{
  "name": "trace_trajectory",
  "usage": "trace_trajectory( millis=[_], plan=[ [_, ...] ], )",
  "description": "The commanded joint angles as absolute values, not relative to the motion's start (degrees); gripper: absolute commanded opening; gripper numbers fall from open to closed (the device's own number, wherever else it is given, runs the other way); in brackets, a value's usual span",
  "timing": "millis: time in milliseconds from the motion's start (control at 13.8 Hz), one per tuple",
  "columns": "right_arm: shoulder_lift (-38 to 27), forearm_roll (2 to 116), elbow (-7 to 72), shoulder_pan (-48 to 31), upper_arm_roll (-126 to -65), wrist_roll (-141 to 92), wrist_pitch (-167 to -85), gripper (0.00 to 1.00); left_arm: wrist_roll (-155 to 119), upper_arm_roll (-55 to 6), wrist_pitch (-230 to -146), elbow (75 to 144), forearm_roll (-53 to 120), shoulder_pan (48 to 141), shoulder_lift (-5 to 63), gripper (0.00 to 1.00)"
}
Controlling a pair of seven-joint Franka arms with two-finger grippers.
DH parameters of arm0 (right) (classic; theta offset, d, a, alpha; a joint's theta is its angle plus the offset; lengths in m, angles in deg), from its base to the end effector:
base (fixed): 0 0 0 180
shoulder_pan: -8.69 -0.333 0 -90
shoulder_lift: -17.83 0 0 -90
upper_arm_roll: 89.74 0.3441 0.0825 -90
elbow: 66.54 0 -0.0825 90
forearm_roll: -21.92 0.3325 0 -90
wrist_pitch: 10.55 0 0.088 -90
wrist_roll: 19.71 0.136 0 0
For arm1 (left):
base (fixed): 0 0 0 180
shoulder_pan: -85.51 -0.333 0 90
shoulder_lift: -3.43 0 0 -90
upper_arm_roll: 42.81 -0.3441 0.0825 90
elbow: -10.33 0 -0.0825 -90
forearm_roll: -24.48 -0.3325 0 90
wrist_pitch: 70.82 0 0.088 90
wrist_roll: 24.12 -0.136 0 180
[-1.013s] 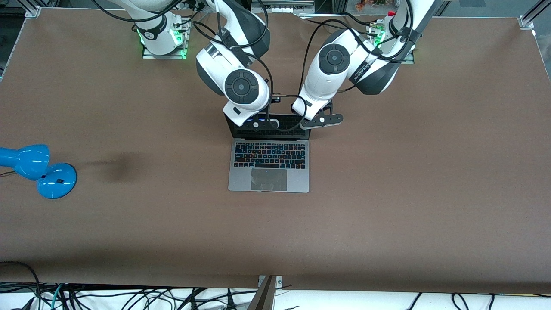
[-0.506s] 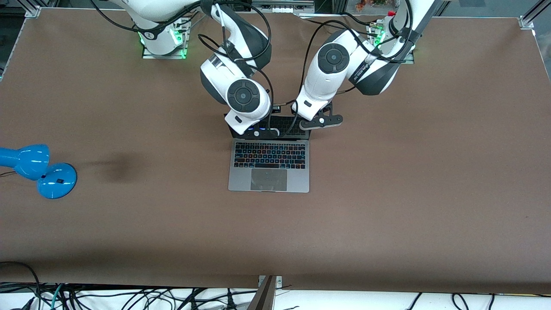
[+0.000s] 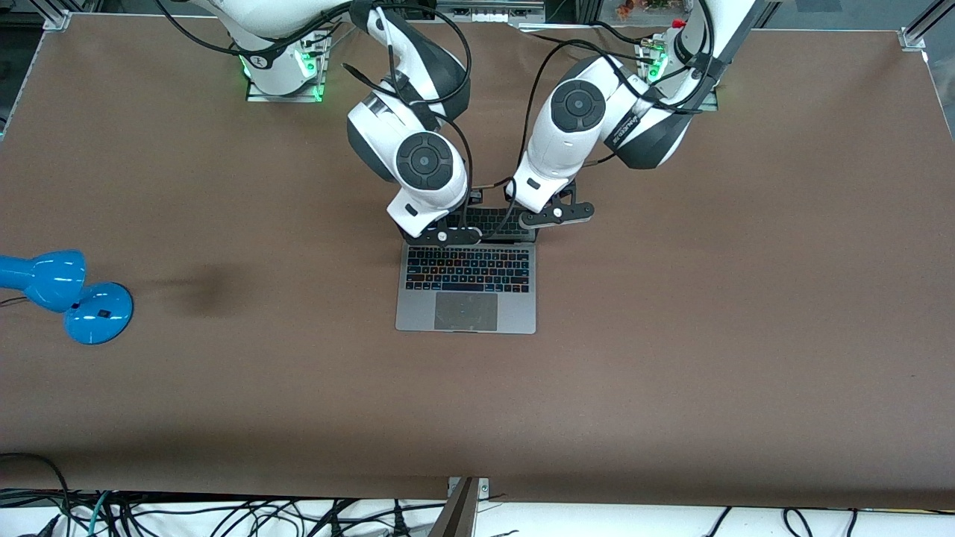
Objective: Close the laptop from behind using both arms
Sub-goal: 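Push the screen forward with both grippers toward the keyboard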
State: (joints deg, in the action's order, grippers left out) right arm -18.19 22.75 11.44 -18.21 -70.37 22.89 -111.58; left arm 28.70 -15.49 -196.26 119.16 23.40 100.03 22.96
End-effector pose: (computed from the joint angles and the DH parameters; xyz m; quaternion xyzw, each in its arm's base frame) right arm 0.4887 0.4449 0.3685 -0.9896 -0.0092 0.1436 0.0096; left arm 0.4491 -0.3746 0.3680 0.9924 0.1012 -0.0554 0.0423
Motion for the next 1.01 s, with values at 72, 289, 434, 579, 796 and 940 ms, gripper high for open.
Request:
trace_trajectory(
  millis=[72, 289, 434, 579, 796, 940],
  plan=[
    [-17.77, 21.74, 11.42, -17.85, -70.23, 22.83, -112.86, 0.0, 29.93, -15.65, -196.41, 117.12, 21.32, 100.28, 24.34, 0.0],
    [-17.85, 20.78, 11.42, -17.76, -70.67, 22.13, -114.52, 0.0, 29.93, -15.65, -196.41, 115.8, 21.32, 100.01, 25.39, 0.0],
    [-17.85, 20.68, 11.42, -17.76, -70.84, 22.04, -115.32, 0.0, 29.93, -15.91, -196.41, 114.48, 21.32, 100.01, 26.62, 0.0],
    [-17.94, 20.6, 11.33, -17.76, -71.46, 20.65, -115.41, 0.0, 30.36, -16.09, -196.32, 112.99, 19.14, 100.1, 27.94, 0.0],
    [-18.03, 20.68, 11.42, -17.67, -72.16, 19.41, -116.55, 0.0, 31.07, -16.53, -196.24, 110.88, 18.15, 100.19, 30.23, 0.0],
    [-18.56, 20.6, 11.42, -17.76, -72.42, 19.4, -117.69, 0.0, 31.16, -16.62, -196.24, 110.7, 16.84, 100.19, 30.93, 0.0]
  ],
)
